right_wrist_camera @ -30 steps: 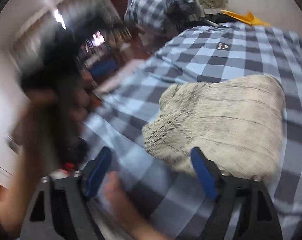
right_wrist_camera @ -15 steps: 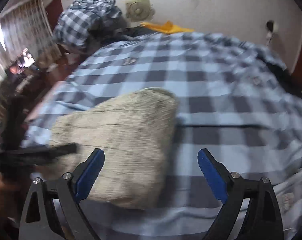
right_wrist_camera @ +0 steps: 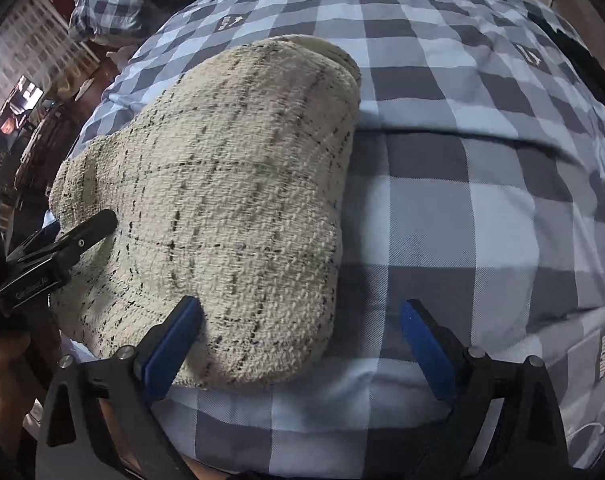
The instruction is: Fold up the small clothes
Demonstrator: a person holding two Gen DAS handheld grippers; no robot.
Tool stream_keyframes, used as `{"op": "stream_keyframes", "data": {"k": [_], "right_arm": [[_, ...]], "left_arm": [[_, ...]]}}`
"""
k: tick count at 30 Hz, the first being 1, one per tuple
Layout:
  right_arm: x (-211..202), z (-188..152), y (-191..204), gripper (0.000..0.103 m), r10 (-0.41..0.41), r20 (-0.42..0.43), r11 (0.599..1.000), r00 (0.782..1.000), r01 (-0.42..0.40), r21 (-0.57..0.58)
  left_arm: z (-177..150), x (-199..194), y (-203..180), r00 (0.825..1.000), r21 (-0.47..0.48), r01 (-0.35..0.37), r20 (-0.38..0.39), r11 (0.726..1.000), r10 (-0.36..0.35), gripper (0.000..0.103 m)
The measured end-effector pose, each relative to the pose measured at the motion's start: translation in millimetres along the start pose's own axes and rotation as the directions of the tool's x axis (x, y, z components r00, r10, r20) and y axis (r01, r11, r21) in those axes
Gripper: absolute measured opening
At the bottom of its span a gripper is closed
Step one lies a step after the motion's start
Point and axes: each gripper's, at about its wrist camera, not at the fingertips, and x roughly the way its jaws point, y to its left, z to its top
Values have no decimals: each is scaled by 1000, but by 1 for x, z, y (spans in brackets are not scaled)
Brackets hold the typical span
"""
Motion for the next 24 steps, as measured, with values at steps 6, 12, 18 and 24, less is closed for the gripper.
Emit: {"op": "stream_keyframes", "data": {"k": [6, 12, 18, 24], "right_arm": [[-64, -12, -11, 96, 157, 214, 987, 964, -160, -4], [-68, 18, -5, 98, 116, 291, 993, 950, -122, 0], [-2, 27, -2, 98, 168, 73, 982, 983, -174, 77], [22, 14, -37, 102, 405, -8, 867, 914, -381, 321]], "left_arm": [[9, -57, -6, 964, 1, -207, 172, 978, 203, 103], [13, -68, -11, 943, 33, -319, 112, 947, 313, 103], [-3, -36, -15, 968, 23, -242, -65, 970, 243, 103], [-7, -17, -19, 966, 32, -229, -114, 973, 231, 103]]}}
